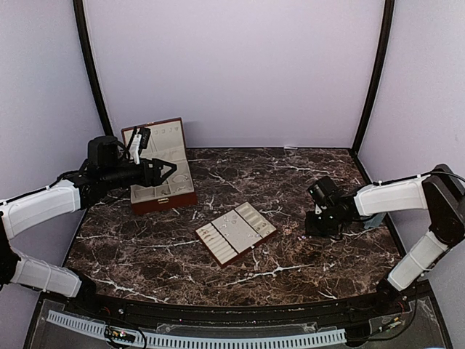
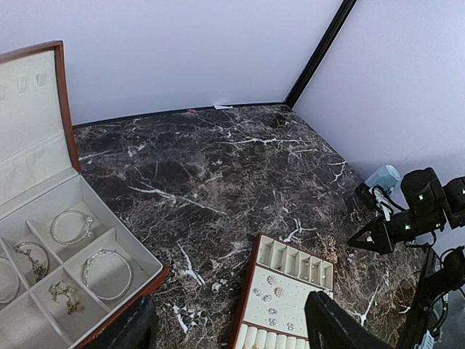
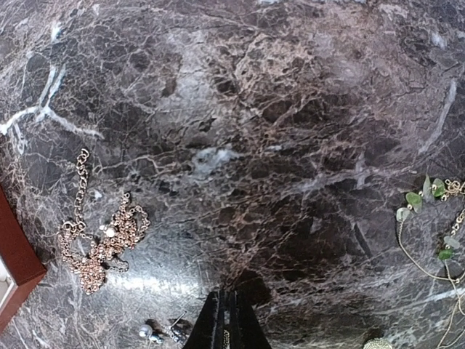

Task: Organize the mixed jewelry
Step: Pick up the earring from the center of the board.

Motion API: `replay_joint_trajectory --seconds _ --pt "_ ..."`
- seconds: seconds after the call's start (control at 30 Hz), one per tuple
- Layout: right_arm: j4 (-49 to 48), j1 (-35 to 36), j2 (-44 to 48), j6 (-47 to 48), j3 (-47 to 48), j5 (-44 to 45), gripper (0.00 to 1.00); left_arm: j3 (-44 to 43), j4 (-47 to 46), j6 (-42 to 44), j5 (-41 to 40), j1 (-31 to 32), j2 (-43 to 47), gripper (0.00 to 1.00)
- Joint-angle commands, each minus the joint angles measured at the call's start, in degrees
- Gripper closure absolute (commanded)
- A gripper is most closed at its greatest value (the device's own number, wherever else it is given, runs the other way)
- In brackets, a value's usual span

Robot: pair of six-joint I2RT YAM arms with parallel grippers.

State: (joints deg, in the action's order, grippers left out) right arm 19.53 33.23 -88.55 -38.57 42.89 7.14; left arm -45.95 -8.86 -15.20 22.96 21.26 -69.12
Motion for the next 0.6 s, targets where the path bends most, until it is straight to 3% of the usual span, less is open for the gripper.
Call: replay_joint_trajectory --seconds 0.0,0.3,0.57 --pt "-1.47 -0.3 -0.07 -1.0 -0.79 -0.86 0.99 0.65 -0.1 0.61 -0.11 -0.34 1.71 0.27" --pt "-3.39 -0.36 3.69 -1.68 -1.16 -2.52 1.0 1.55 -0.97 1.61 -2.12 -0.34 2.95 0.27" --pt "-14.81 -0.2 13.35 -3.38 -5.75 -10.27 1.0 6.58 -8.95 4.84 -0.57 0.5 6.96 0.27"
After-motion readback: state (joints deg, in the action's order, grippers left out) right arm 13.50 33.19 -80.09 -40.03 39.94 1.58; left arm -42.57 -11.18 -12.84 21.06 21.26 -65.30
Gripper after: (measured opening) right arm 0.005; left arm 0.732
